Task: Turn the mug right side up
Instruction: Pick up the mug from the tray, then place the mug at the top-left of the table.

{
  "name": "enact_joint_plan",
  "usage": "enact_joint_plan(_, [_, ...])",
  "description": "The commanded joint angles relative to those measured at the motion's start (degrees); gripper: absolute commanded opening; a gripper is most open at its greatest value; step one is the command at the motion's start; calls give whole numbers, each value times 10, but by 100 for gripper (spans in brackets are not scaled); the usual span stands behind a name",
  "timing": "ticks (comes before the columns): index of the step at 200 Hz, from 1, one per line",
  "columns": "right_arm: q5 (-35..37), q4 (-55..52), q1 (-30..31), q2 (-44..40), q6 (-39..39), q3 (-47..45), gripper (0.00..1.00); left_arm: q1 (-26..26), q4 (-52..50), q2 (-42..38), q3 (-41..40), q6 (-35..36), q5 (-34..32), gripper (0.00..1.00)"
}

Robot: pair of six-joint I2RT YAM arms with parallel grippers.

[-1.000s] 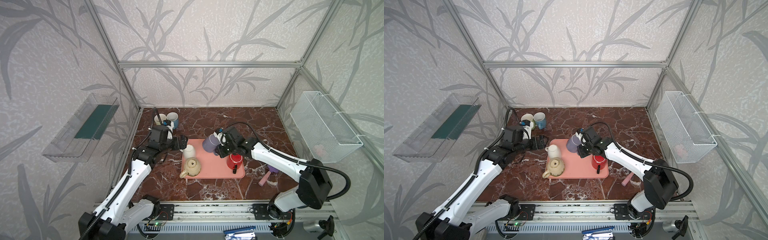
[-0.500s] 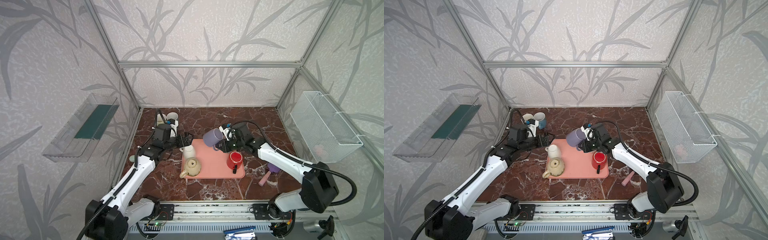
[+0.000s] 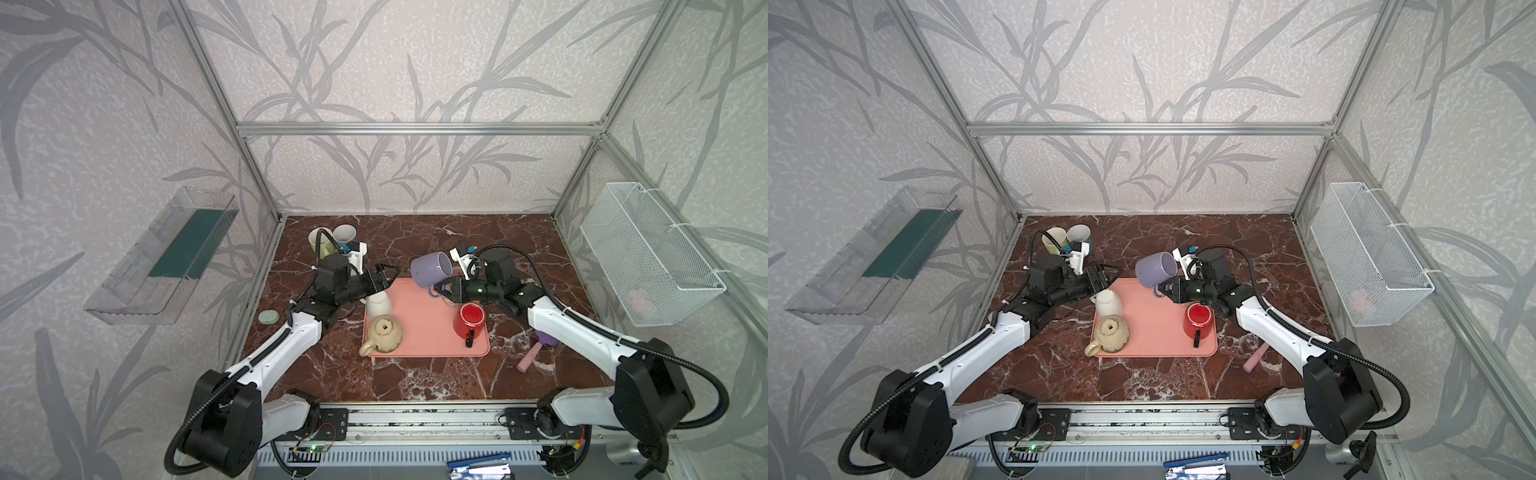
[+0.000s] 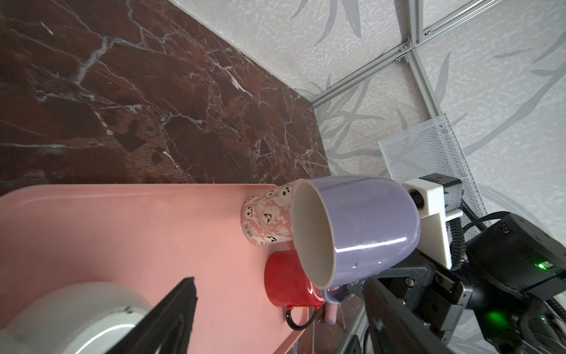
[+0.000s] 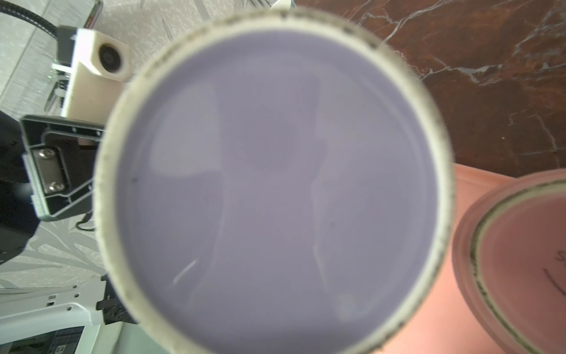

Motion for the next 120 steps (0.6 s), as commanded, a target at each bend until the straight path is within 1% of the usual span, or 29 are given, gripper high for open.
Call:
enact_joint_plan(1, [-36,107,-6,-27,27,-1,0,-11,101,3,-14,-37,25,80])
enact_joint_plan(18, [-46,133,-9,-31,43,-6,0,-20,129,2,-26,-47,28,79])
enact_joint_plan(48, [-53,161,-14,-38,62,-11,0,-28,215,-11,-74,-83,22,76])
enact_joint_plan(63, [-58,178,-15,-39,68,-14,0,-31,248,-20,-95,-93,19,70])
enact_joint_plan(68, [-60,183,-16,-39,88,-15,0,-32,254,-23,-101,-94,18,68])
enact_joint_plan(85, [-65,197,-15,-37,101,-14,0,-37,263,-33,-112,-89,13,59])
enact_joint_plan(93, [-65,202,-15,-37,108,-14,0,-39,271,-37,-115,-89,13,57])
enact_joint_plan(108, [-67,212,-15,-37,118,-11,0,-45,290,-38,-122,-92,15,56])
enact_joint_plan(120, [-68,216,-15,-37,122,-7,0,-48,314,-36,-127,-101,17,58])
